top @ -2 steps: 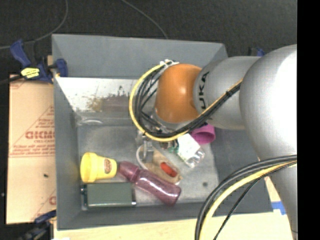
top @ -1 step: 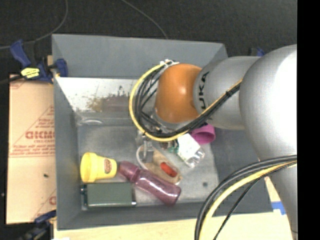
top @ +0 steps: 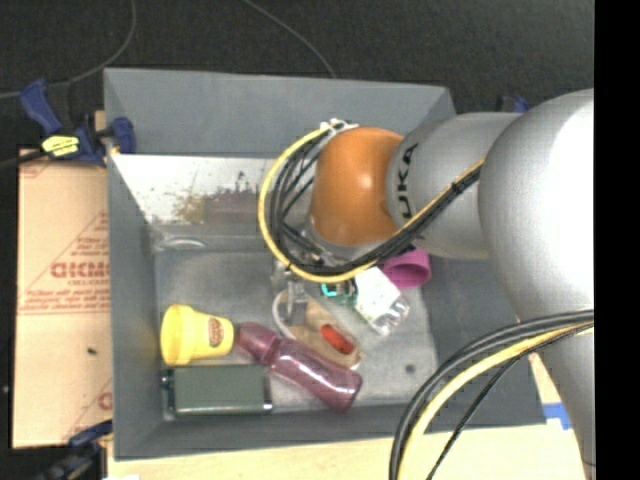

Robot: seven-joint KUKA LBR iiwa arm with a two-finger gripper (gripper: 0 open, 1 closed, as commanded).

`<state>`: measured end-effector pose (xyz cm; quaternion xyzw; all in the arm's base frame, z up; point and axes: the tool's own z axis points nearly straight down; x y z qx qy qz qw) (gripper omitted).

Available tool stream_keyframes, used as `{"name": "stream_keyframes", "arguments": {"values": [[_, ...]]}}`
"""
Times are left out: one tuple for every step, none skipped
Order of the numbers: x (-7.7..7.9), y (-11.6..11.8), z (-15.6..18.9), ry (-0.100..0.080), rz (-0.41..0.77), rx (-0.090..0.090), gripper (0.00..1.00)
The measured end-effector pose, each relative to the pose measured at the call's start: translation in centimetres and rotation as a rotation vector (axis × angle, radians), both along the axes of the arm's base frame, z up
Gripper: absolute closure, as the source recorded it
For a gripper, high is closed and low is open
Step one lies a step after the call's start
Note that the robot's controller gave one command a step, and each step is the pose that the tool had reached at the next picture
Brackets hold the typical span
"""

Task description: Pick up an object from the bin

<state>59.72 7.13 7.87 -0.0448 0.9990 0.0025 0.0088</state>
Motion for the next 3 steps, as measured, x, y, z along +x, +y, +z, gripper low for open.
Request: {"name": "stream_keyframes", "arguments": {"values": [[0.00, 0.00, 0.00, 0.000, -0.001, 0.000, 1.00], [0.00, -0.01, 0.00, 0.000, -0.002, 0.000, 1.00], [0.00, -0.01, 0.00, 0.000, -0.003, 0.000, 1.00]]}}
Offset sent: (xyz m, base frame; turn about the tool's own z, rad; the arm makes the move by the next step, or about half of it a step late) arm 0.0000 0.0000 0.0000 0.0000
